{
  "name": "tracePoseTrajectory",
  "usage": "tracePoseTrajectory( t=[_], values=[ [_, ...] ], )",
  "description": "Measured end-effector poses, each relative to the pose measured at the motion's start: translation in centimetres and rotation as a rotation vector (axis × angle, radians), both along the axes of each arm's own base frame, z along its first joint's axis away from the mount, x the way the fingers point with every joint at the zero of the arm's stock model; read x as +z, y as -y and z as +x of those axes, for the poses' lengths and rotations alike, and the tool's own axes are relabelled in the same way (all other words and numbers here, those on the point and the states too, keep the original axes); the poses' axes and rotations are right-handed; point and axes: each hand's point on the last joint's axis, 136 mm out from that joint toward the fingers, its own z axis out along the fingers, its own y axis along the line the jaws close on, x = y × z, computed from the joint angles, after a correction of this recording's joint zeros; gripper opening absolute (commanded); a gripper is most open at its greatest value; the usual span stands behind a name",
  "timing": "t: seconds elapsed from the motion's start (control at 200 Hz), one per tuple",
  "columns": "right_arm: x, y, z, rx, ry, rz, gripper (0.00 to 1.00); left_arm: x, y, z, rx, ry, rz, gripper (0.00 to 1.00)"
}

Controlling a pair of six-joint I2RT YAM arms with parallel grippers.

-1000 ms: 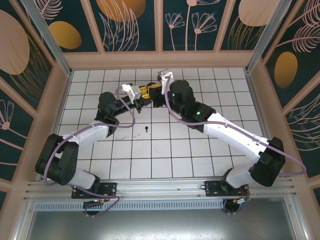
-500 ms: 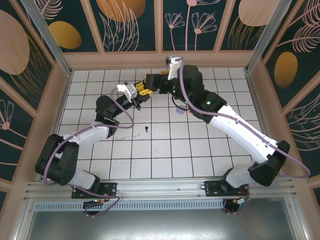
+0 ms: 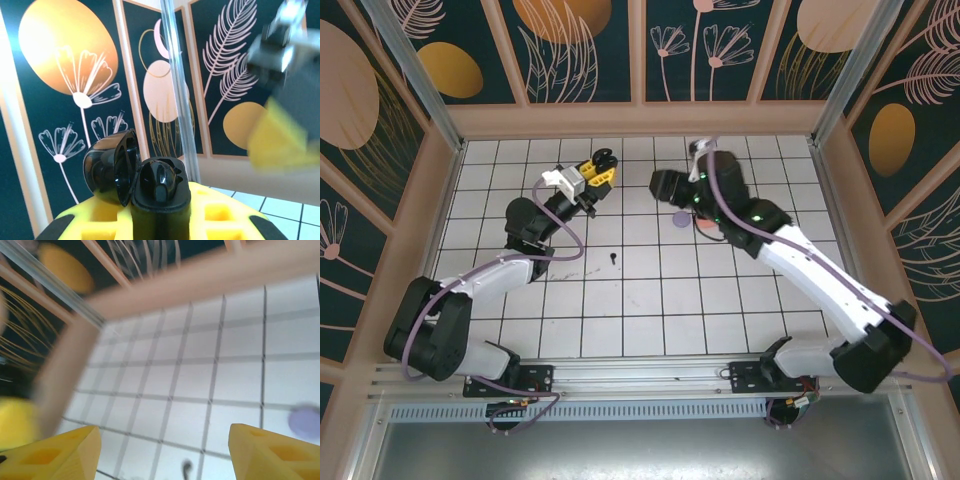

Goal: Insert wireless bluetooth earbuds into charging case

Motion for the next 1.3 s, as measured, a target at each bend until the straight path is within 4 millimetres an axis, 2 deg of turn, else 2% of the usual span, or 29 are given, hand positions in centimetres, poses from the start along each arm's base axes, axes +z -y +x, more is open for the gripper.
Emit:
tracePoseTrajectory(
  t=[0.11,0.18,0.28,0.41,0.55,0.726,0.946,1.301],
  values=[
    [-8.5,-1.4,0.1,0.025,-0.186,-0.113,0.59,0.7,-1.2,0.4,0.045,0.006,-0.015,0.00],
    [-12.4,-2.2,-0.2,0.040,-0.275,-0.171,0.57,1.0,-2.3,0.7,0.078,0.008,-0.023,0.00],
    [-16.6,-3.6,-1.1,0.060,-0.370,-0.242,0.55,1.0,-3.8,1.2,0.123,0.005,-0.032,0.00],
    [-20.1,-5.9,-1.7,0.081,-0.455,-0.313,0.53,0.6,-5.3,1.7,0.175,-0.011,-0.041,0.00],
    [-22.1,-8.9,-1.7,0.111,-0.490,-0.362,0.50,0.2,-6.6,2.0,0.216,-0.028,-0.051,0.00],
    [-23.8,-11.2,-1.9,0.129,-0.518,-0.408,0.46,0.5,-8.1,2.0,0.264,-0.026,-0.067,0.00],
    [-25.4,-12.5,-2.0,0.138,-0.540,-0.464,0.44,0.6,-8.9,2.0,0.292,-0.025,-0.078,0.00],
    [-27.0,-13.3,-2.1,0.126,-0.548,-0.541,0.38,0.6,-9.1,2.0,0.295,-0.021,-0.080,0.00]
  ],
)
